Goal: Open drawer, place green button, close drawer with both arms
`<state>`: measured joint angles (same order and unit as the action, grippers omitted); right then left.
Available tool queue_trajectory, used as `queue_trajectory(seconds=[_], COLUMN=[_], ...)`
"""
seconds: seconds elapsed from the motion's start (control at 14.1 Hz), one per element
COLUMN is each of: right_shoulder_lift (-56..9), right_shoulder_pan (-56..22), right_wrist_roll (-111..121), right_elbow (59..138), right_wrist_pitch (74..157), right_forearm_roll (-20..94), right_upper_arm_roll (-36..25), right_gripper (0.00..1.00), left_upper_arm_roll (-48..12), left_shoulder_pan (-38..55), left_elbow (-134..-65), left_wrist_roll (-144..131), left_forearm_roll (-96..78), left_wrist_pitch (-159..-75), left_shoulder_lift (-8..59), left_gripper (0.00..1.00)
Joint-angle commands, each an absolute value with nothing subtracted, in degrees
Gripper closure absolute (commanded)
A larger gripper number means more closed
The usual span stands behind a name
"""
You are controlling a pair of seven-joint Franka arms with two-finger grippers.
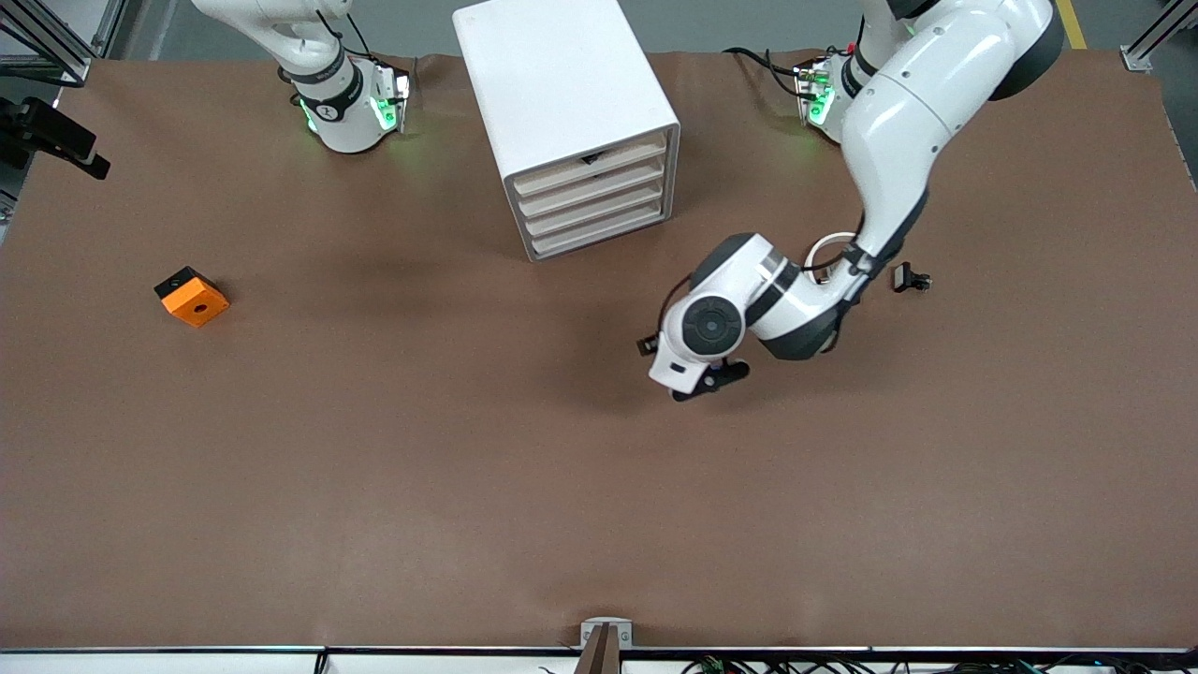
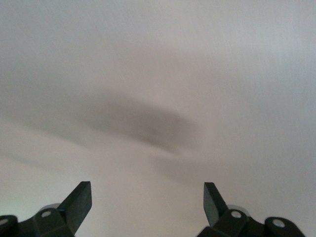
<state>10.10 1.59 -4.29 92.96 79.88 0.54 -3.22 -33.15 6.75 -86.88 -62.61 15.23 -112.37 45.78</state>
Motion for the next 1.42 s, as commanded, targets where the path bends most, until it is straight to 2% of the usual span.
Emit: queue_trajectory(seconds=[0.0,0.64,0.85,1.07,1.35], right_shoulder_lift=[11.78,11.87,12.04,13.18,13.10], right_shoulder_pan=[1.23,1.41,1.41,1.58,1.84], right_wrist_roll=[-5.97,-10.11,-10.11,-9.85,-6.70], right_elbow=[94.75,94.75,94.83,96.59,96.33], right_wrist_pitch=[80.68,81.03,80.51,80.77,80.42], right_forearm_roll=[-0.35,0.97,0.97,1.05,1.49], right_upper_arm_roll=[-2.90,-2.20,-2.20,-2.02,-2.02], right_gripper=[0.00,0.00,0.00,0.00,0.00], left_upper_arm_roll=[-33.05,-33.31,-33.40,-32.18,-17.18], left_shoulder_pan=[3.17,-6.32,-10.54,-10.55,-1.17], left_elbow=[-87.19,-87.63,-88.32,-89.12,-89.99], left_wrist_roll=[-58.99,-36.94,-29.37,-23.31,-15.31], left_forearm_roll=[17.23,16.88,16.17,15.04,7.75], left_wrist_pitch=[-109.44,-97.22,-96.24,-93.44,-92.20], left_shoulder_lift=[42.30,30.95,27.78,24.53,18.82], left_gripper=[0.00,0.00,0.00,0.00,0.00])
